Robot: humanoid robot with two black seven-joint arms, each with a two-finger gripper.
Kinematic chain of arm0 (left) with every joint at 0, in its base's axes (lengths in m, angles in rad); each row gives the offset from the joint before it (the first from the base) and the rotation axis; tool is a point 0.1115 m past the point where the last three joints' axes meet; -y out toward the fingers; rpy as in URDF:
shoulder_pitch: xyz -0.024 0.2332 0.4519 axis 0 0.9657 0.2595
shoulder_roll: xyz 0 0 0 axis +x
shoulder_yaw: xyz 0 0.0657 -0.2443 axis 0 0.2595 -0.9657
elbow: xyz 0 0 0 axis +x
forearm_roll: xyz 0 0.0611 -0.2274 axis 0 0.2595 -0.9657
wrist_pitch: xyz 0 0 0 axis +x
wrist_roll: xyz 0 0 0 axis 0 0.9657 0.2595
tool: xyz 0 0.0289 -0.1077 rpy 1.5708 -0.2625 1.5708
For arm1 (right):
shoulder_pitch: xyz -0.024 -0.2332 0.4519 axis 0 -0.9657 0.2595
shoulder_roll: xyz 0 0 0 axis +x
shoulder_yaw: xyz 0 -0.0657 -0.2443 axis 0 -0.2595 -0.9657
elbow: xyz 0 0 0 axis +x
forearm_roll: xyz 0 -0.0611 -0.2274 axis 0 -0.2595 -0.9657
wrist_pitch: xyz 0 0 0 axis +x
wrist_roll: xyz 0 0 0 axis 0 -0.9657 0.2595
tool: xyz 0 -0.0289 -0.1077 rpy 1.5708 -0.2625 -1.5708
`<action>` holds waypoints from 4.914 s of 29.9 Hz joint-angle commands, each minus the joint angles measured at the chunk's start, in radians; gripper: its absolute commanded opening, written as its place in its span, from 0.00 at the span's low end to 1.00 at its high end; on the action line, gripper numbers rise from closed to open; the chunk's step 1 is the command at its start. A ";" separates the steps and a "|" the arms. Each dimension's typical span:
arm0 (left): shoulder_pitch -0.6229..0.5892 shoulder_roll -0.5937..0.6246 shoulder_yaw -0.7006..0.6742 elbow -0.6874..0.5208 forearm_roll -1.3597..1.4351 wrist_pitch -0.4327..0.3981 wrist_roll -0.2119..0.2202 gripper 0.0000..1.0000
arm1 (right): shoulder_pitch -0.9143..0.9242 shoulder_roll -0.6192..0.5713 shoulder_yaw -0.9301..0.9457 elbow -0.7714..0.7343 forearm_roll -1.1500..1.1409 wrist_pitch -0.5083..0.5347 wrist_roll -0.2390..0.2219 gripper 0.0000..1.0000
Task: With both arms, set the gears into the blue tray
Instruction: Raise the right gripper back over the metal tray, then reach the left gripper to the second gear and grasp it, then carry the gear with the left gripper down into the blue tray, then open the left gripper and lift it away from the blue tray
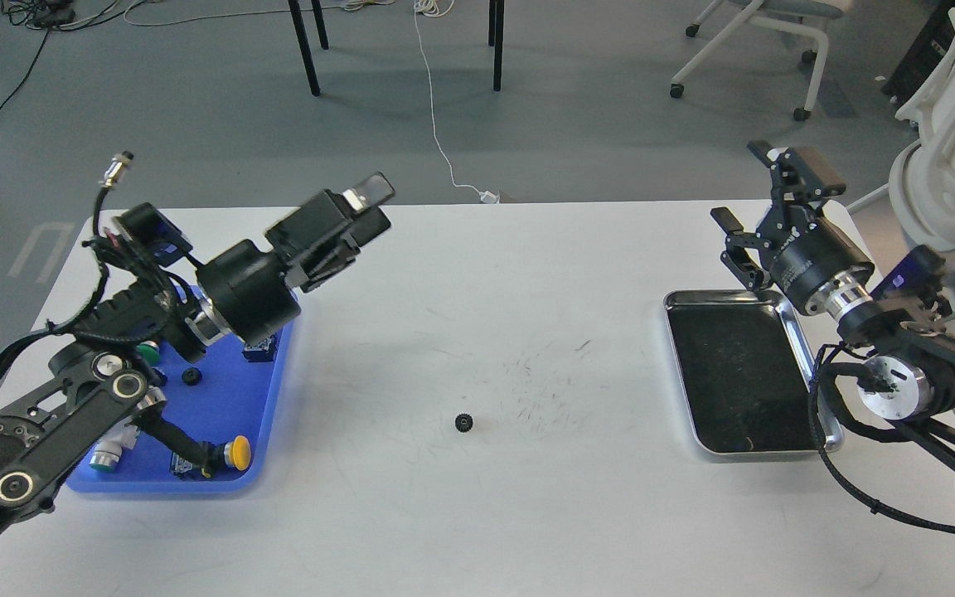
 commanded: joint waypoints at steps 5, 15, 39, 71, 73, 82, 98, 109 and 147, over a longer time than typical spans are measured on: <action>-0.296 -0.004 0.373 0.006 0.594 0.003 -0.012 0.98 | -0.155 -0.013 0.114 -0.001 0.152 0.078 0.000 0.97; -0.604 -0.163 0.728 0.210 0.821 0.000 -0.012 0.95 | -0.295 -0.033 0.163 -0.004 0.160 0.178 0.000 0.97; -0.579 -0.226 0.891 0.373 0.821 -0.006 -0.012 0.52 | -0.296 -0.033 0.163 -0.009 0.158 0.174 0.000 0.97; -0.639 0.086 0.819 0.149 0.821 0.004 -0.012 0.12 | -0.281 -0.028 0.162 -0.009 0.157 0.174 0.000 0.97; -0.639 0.194 0.802 0.106 0.821 0.004 -0.012 0.13 | -0.281 -0.024 0.162 -0.009 0.155 0.174 0.000 0.97; -0.487 0.525 0.797 0.103 0.750 0.044 -0.012 0.14 | -0.283 -0.020 0.160 -0.006 0.155 0.176 0.000 0.97; -0.387 0.455 0.784 0.250 0.764 0.067 -0.012 0.22 | -0.281 -0.020 0.160 -0.006 0.152 0.174 0.000 0.97; -0.386 0.414 0.782 0.295 0.777 0.090 -0.012 0.67 | -0.279 -0.022 0.158 -0.007 0.152 0.174 0.000 0.97; 0.286 -0.157 -0.304 0.200 -0.625 0.099 0.158 0.98 | -0.226 -0.016 0.073 -0.010 0.025 0.173 0.000 0.99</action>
